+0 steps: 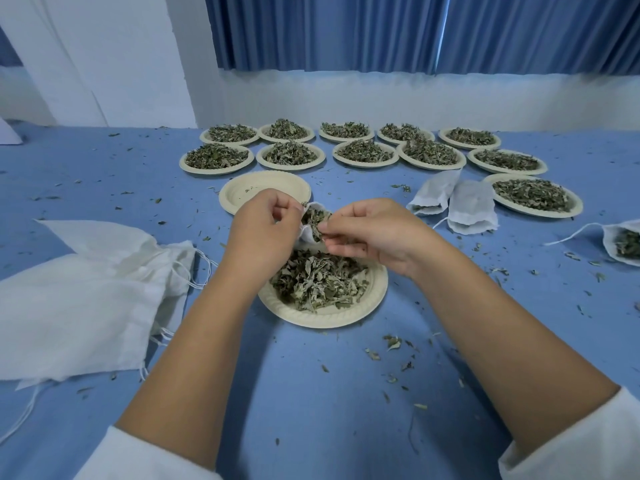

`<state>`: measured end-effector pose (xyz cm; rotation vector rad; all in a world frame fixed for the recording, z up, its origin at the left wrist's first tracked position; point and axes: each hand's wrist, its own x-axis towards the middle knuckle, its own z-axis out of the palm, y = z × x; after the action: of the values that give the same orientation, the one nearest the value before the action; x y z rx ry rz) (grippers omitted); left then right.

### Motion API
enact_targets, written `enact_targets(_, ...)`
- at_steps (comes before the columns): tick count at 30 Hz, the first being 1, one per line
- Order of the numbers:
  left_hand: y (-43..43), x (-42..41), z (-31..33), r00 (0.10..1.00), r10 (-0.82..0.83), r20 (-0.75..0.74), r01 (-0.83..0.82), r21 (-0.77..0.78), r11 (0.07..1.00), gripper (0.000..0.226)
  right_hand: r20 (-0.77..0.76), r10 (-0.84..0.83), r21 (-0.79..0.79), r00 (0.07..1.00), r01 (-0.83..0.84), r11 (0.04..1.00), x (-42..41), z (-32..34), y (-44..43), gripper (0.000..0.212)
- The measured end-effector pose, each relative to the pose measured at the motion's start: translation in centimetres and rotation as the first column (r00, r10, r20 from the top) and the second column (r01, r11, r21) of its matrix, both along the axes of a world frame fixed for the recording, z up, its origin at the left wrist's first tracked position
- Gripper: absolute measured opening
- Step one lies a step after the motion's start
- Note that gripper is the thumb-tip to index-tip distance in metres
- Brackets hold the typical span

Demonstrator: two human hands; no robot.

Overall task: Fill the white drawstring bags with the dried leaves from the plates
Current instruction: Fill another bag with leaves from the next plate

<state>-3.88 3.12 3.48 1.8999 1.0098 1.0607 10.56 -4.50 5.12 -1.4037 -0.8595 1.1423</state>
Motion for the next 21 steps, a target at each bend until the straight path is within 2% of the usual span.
enact_targets(4,-0.4,0.0,0.2,0.998,-0.061,-0.021,0.061,0.002,0.998,0.012,-0.049,-0.067,0.046,0.997,0.069,0.997,0.0,0.2,0.1,0.005)
enact_targets(9,-0.8,0.2,0.3,0.993,-0.118,-0.019,0.118,-0.03,0.993,0.012,0.19,-0.06,0.069,0.98,0.048,0.996,-0.4,-0.3,-0.1,0.004)
enact_targets(14,-1.1,0.3,0.4,0.991,-0.136,0.008,0.136,-0.052,0.989,0.015,0.328,-0.222,0.088,0.918,0.204,0.975,-0.6,-1.4,0.7,0.035)
enact_targets(18,-1.3,0.2,0.7,0.987,-0.151,0.053,0.155,-0.09,0.984,0.015,0.282,-0.128,-0.005,0.951,0.135,0.991,-0.7,-1.6,0.9,0.045)
enact_targets(21,-1.5,0.1,1.1,0.982,-0.175,0.066,0.183,-0.135,0.974,0.013,0.28,-0.066,-0.011,0.958,0.072,0.997,-0.5,-1.8,0.8,0.028)
